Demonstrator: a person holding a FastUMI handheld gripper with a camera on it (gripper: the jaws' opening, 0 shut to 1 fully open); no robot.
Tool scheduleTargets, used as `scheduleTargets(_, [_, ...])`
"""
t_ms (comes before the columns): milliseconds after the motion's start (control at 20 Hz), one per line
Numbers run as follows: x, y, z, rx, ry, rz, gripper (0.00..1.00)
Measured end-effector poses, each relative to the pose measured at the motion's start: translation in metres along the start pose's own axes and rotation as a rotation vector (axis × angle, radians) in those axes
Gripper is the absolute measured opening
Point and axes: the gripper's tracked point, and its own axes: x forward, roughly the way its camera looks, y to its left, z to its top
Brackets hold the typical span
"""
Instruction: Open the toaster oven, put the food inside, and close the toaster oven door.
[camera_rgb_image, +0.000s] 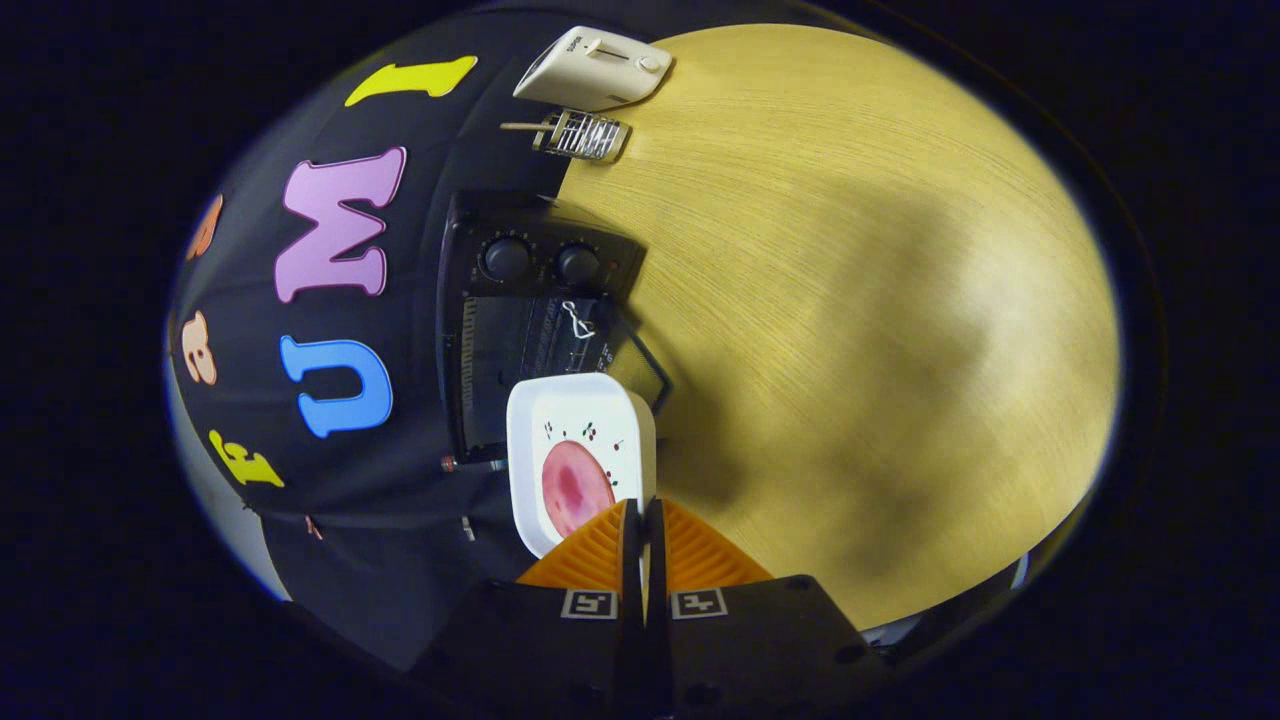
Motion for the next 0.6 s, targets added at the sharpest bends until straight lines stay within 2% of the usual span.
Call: scheduleTargets(600, [0.099,0.055,0.008,0.156,-0.205,0.004,0.05])
